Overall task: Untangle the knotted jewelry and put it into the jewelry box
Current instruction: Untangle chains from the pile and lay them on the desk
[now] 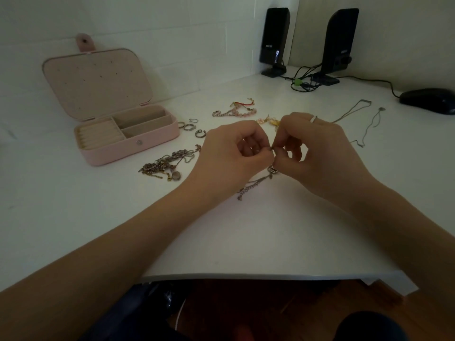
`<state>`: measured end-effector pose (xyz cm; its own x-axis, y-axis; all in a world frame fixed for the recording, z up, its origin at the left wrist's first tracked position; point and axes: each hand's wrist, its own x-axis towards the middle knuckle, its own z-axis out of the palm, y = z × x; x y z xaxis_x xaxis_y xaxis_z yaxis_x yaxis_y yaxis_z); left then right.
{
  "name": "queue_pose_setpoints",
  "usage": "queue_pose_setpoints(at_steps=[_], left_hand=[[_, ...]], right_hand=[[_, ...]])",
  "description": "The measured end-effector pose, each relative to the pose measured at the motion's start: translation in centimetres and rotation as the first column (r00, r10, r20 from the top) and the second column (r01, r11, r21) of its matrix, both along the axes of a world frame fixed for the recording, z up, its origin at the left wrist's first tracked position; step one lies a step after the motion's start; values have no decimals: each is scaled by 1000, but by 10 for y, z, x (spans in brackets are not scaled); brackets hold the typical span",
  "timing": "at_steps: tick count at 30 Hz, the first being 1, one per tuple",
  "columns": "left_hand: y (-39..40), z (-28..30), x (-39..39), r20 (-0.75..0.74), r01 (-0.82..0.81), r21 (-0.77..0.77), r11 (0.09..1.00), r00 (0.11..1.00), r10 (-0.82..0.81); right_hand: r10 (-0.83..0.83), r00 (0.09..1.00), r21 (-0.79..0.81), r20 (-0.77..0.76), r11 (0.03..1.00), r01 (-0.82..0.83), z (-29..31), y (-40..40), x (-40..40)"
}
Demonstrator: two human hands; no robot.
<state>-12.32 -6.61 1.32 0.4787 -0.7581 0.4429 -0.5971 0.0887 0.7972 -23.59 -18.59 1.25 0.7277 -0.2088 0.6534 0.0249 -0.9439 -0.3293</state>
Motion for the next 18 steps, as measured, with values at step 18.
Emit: queue_pose_setpoints(at_steps=[18], left_hand=[[-2, 9, 5, -361, 43, 21, 999, 932, -33]], right_hand=[[-69, 987, 187, -144, 978, 96, 0, -4, -2]])
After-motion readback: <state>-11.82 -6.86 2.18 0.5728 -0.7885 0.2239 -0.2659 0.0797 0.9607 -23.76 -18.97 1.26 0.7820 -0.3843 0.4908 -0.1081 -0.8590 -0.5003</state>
